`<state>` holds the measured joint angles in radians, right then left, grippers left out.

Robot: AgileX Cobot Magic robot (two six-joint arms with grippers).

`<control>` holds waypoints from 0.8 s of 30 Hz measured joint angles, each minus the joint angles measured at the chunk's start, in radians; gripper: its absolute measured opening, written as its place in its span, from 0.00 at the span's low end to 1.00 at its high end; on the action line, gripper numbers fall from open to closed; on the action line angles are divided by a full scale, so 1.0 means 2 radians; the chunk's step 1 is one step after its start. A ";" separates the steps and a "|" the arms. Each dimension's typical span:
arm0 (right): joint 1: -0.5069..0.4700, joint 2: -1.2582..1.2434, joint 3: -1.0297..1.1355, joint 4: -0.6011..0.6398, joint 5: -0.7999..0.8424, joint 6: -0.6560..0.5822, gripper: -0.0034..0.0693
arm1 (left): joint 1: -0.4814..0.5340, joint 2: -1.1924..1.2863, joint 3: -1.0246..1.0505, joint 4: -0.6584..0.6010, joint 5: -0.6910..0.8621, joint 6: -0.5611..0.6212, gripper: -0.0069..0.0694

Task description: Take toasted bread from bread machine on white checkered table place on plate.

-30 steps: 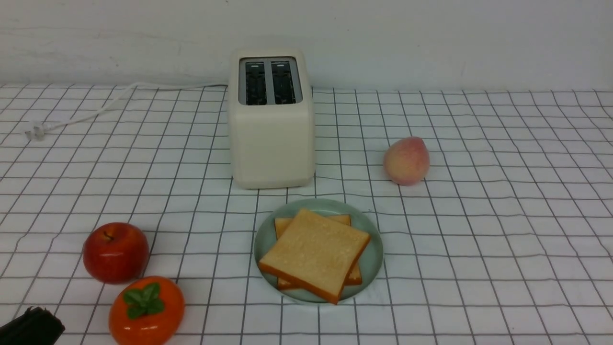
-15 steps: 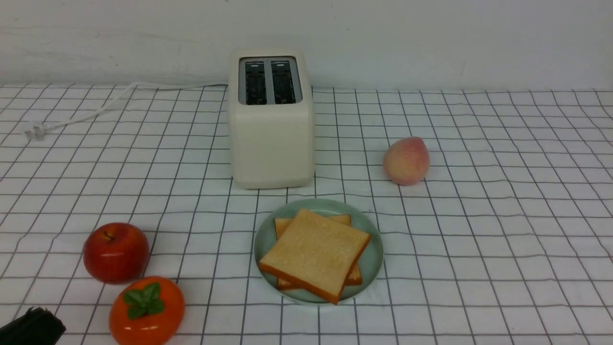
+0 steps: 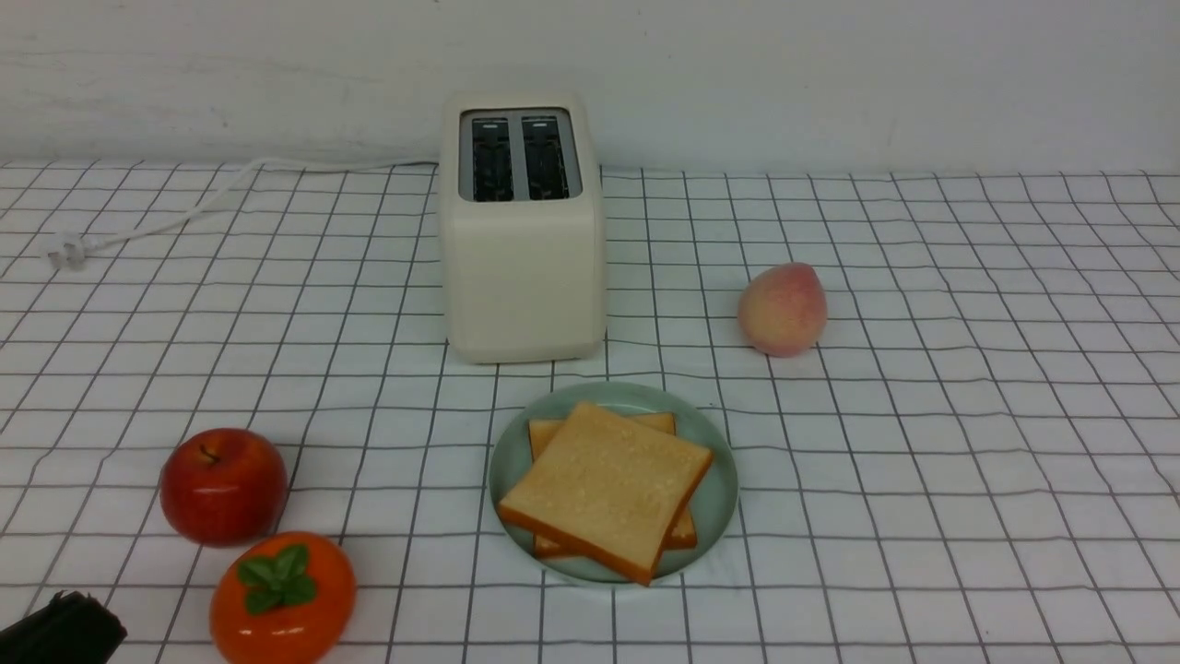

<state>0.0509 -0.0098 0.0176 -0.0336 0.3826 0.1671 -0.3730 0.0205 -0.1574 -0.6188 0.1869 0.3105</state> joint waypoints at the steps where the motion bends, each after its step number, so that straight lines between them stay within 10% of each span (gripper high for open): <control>1: 0.000 0.000 0.000 0.000 0.000 0.000 0.05 | 0.000 0.000 0.002 0.000 -0.003 0.000 0.09; 24: 0.000 0.000 0.000 0.000 0.000 0.000 0.07 | 0.129 -0.015 0.093 0.201 0.106 -0.164 0.07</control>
<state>0.0509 -0.0098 0.0176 -0.0336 0.3834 0.1671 -0.1145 -0.0103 0.0294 -0.2161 0.3983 -0.0166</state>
